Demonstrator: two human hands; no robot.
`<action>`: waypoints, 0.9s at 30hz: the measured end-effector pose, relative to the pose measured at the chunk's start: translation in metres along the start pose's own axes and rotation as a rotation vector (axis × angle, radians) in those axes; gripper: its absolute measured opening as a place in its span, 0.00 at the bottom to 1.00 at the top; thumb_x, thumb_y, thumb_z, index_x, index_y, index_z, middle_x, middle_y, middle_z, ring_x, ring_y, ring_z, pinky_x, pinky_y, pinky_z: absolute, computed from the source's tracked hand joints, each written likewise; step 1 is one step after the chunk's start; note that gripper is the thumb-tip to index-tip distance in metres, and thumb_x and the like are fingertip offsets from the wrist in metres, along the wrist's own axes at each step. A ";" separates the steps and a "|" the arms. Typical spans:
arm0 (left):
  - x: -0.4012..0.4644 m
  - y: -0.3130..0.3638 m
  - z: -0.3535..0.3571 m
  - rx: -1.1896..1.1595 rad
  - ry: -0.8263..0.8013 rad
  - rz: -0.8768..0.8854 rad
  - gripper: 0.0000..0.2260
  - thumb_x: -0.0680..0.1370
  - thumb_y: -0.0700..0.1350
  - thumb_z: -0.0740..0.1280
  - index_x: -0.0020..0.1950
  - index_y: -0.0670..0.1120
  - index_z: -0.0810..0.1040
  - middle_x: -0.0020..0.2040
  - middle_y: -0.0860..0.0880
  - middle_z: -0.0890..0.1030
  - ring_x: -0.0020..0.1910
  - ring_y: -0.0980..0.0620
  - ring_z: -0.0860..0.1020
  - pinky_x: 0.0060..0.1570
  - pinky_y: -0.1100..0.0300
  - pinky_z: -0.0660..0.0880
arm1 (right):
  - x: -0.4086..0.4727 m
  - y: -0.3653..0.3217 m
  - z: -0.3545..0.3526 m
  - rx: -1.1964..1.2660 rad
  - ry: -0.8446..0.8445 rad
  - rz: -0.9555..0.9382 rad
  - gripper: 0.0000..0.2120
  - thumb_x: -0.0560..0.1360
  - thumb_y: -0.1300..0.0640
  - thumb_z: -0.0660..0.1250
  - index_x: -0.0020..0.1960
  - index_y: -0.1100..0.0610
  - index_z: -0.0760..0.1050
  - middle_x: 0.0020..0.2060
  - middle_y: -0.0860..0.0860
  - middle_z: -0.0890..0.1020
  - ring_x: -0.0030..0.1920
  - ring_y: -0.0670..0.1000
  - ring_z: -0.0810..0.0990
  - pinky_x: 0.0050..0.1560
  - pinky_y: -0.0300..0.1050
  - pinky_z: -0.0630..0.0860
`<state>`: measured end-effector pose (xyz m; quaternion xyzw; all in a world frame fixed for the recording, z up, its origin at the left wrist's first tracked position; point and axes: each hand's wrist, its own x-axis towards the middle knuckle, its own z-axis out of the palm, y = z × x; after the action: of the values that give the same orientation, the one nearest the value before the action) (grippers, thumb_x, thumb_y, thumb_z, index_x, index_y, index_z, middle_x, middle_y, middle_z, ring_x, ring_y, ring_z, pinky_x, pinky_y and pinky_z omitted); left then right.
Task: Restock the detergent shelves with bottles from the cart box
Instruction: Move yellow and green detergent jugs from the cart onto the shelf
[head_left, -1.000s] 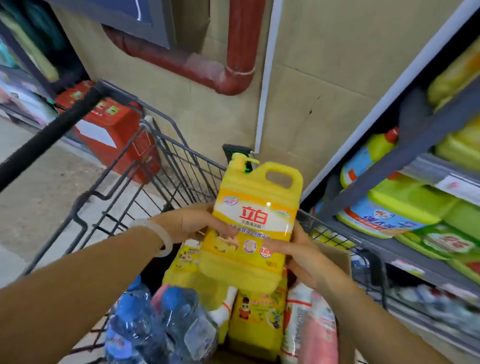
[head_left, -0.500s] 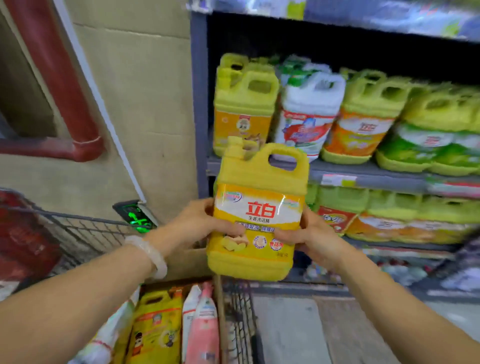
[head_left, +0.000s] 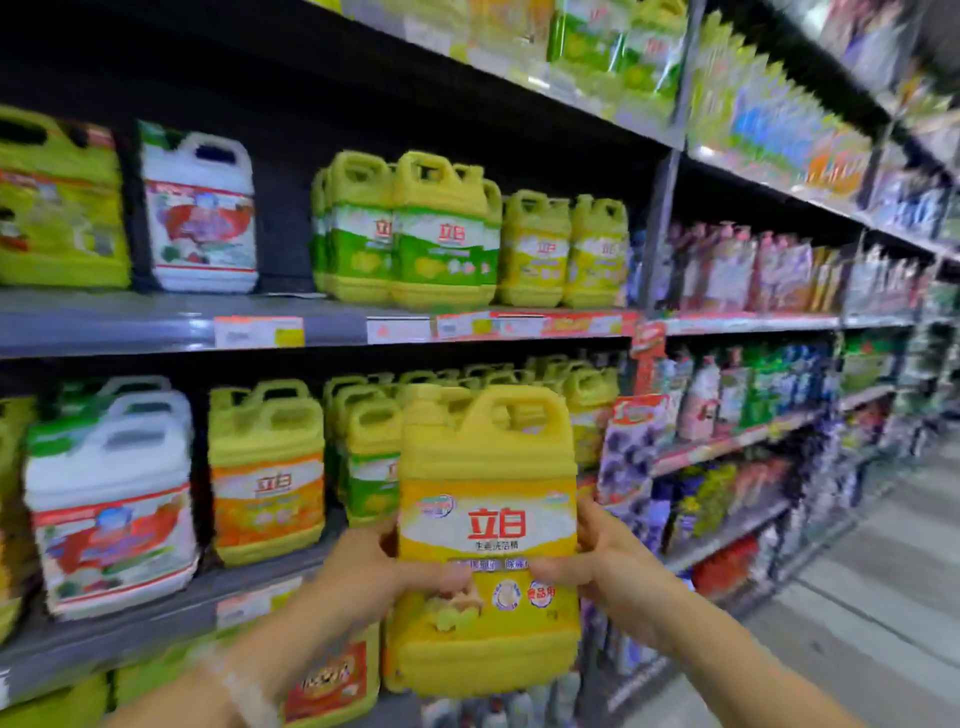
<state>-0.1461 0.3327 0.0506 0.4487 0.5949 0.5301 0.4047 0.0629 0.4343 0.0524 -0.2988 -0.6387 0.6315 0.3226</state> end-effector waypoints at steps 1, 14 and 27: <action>0.016 0.008 0.012 0.000 -0.023 0.017 0.37 0.44 0.50 0.84 0.52 0.46 0.82 0.45 0.50 0.86 0.46 0.51 0.84 0.49 0.55 0.80 | 0.004 -0.007 -0.017 0.001 0.011 -0.023 0.37 0.57 0.67 0.76 0.64 0.56 0.70 0.57 0.56 0.82 0.52 0.56 0.83 0.44 0.48 0.81; 0.265 0.157 0.099 0.033 0.034 0.430 0.22 0.54 0.44 0.83 0.46 0.46 0.82 0.41 0.52 0.86 0.38 0.59 0.84 0.37 0.66 0.79 | 0.183 -0.139 -0.186 -0.111 0.111 -0.361 0.27 0.59 0.71 0.75 0.55 0.57 0.75 0.46 0.52 0.86 0.45 0.52 0.85 0.42 0.45 0.82; 0.462 0.267 0.148 0.025 0.304 0.608 0.22 0.61 0.42 0.80 0.52 0.45 0.80 0.48 0.48 0.83 0.46 0.50 0.82 0.53 0.52 0.79 | 0.395 -0.226 -0.296 -0.021 0.067 -0.642 0.23 0.76 0.71 0.61 0.68 0.59 0.66 0.56 0.52 0.79 0.51 0.49 0.81 0.48 0.43 0.81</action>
<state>-0.1013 0.8270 0.2969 0.5263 0.4937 0.6801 0.1293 0.0602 0.9220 0.2904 -0.1060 -0.6958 0.4805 0.5232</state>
